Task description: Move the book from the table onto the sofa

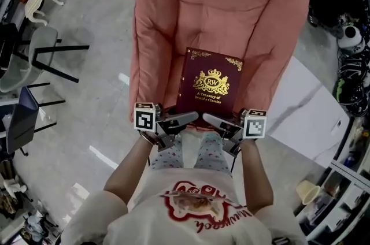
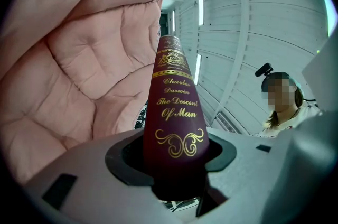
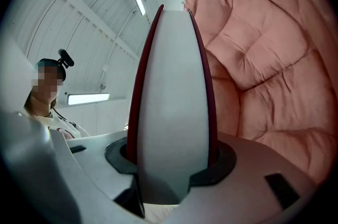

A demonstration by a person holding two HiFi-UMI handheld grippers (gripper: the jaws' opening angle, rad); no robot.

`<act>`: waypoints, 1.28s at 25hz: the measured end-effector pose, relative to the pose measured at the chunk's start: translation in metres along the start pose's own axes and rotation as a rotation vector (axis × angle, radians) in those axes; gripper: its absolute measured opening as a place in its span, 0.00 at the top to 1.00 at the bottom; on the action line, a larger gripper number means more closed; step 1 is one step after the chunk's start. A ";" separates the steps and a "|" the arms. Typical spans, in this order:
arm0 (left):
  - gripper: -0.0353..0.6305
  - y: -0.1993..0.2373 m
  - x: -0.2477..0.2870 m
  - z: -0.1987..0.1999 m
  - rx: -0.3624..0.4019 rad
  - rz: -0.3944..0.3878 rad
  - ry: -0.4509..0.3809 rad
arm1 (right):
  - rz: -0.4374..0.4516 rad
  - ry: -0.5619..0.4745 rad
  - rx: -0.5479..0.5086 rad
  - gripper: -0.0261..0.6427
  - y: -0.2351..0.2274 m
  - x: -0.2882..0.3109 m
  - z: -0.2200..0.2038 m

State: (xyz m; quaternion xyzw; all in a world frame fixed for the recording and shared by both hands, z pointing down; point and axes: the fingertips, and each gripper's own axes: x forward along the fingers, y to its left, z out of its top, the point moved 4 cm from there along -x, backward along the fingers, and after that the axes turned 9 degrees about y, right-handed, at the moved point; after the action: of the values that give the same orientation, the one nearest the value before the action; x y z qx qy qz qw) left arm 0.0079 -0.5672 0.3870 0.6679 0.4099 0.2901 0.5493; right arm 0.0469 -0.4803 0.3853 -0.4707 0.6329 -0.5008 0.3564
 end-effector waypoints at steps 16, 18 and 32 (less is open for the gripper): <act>0.60 0.076 0.002 -0.013 -0.058 0.033 -0.096 | 0.001 0.023 0.077 0.63 -0.080 -0.005 -0.010; 0.60 0.083 0.003 -0.018 -0.067 0.039 -0.103 | 0.003 0.028 0.087 0.63 -0.087 -0.007 -0.014; 0.60 0.131 0.004 -0.038 -0.132 0.062 -0.124 | 0.003 0.054 0.161 0.63 -0.132 -0.010 -0.031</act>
State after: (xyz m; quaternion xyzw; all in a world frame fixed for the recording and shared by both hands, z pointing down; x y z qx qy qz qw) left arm 0.0079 -0.5532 0.5226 0.6592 0.3345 0.2915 0.6072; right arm 0.0533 -0.4688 0.5204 -0.4259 0.6005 -0.5622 0.3768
